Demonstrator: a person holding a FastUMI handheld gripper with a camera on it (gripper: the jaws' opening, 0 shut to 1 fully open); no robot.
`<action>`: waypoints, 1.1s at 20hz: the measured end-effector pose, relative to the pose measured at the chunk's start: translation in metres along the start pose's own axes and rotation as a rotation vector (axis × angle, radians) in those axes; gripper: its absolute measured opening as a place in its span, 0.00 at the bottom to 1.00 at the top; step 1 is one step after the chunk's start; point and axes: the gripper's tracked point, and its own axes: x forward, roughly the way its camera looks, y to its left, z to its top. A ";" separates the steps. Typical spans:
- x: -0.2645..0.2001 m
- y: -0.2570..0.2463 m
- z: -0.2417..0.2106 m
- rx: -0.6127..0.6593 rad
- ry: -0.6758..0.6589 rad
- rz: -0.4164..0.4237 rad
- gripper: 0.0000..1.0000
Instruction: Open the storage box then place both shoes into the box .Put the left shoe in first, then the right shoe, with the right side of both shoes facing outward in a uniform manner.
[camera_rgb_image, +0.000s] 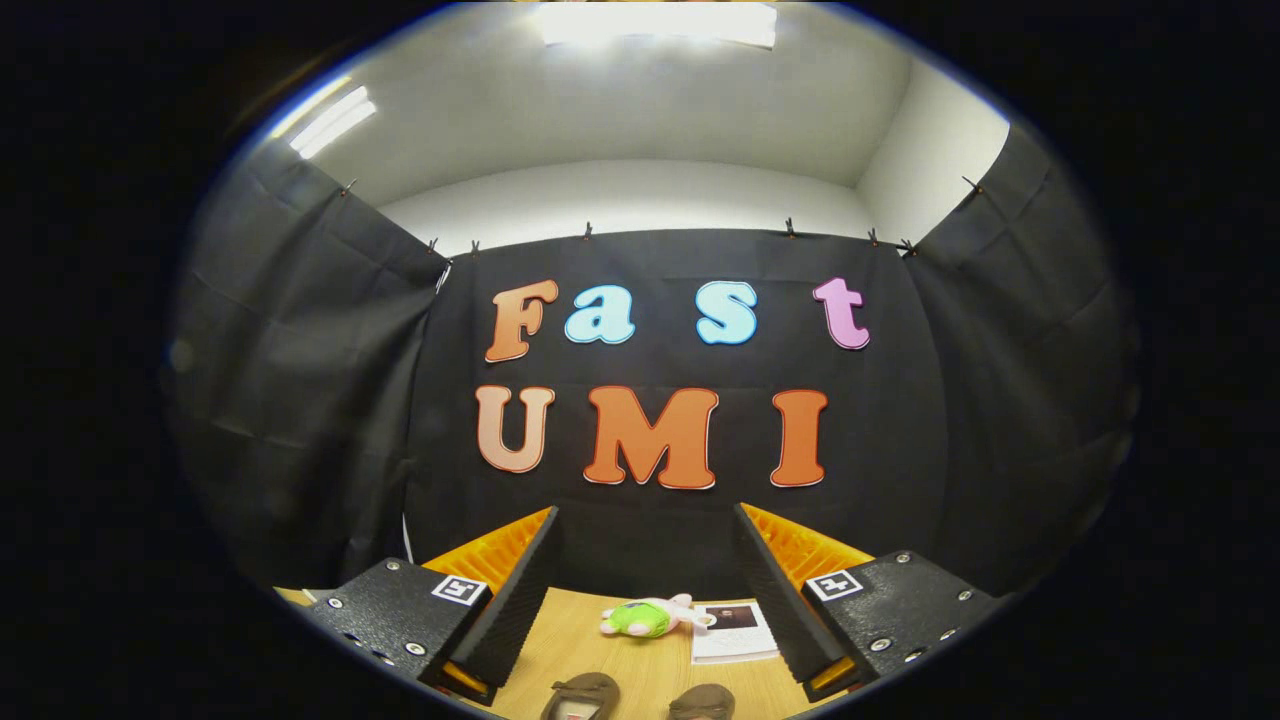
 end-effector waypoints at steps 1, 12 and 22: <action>-0.001 0.003 -0.003 0.001 0.009 0.007 1.00; 0.004 0.041 -0.062 0.168 0.199 0.156 1.00; 0.000 0.105 -0.161 0.440 0.545 0.351 0.98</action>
